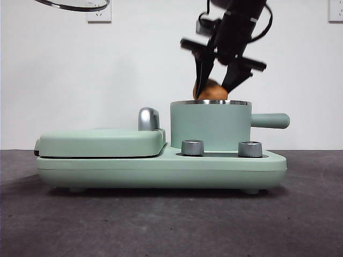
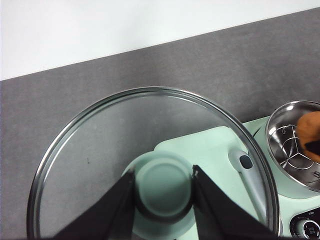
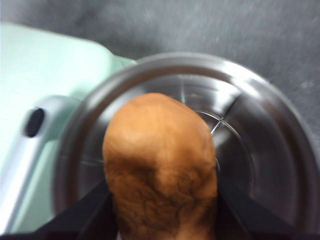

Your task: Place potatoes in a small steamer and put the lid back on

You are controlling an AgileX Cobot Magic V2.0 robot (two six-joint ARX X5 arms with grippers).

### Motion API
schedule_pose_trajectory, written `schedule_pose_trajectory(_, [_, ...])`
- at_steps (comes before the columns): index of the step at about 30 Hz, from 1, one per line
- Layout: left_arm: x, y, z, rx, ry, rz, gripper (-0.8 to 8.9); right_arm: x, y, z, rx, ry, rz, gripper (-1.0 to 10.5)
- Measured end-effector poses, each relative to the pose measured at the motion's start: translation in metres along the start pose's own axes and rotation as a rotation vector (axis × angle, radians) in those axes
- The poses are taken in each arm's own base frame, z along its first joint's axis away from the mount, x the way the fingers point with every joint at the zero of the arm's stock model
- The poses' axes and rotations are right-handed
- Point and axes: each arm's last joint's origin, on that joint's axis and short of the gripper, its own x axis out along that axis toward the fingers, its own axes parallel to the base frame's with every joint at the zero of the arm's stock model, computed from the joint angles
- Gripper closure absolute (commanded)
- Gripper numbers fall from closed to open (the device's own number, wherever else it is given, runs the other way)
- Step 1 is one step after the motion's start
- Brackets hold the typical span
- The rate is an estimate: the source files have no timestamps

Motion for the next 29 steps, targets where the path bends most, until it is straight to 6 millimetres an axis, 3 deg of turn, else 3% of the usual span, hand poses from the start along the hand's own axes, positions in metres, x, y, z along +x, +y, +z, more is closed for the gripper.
schedule_pose_trajectory(5, [0.0,0.0,0.0,0.0,0.0,0.0,8.07,0.017,-0.003,-0.003,-0.027,0.039,-0.01,8.7])
schedule_pose_trajectory(12, [0.0,0.0,0.0,0.0,0.003,0.0,8.07,0.026,-0.006,-0.007,-0.034,0.086,-0.021,8.6])
schedule_pose_trajectory(18, [0.0,0.0,-0.001,0.0,0.006,0.0,8.07,0.025,-0.006,-0.009,-0.035,0.106,-0.022,7.2])
schedule_pose_trajectory(23, [0.0,0.0,-0.001,0.0,0.006,0.0,8.07,0.025,-0.006,-0.009,-0.034,0.11,-0.023,7.1])
schedule_pose_trajectory(27, [0.001,0.0,-0.001,0.0,0.009,0.0,8.07,0.014,-0.003,-0.004,-0.032,0.137,-0.031,7.0])
schedule_pose_trajectory(29, [0.002,0.0,-0.002,0.0,0.015,-0.001,8.07,0.002,0.0,0.005,-0.033,0.128,-0.031,6.2])
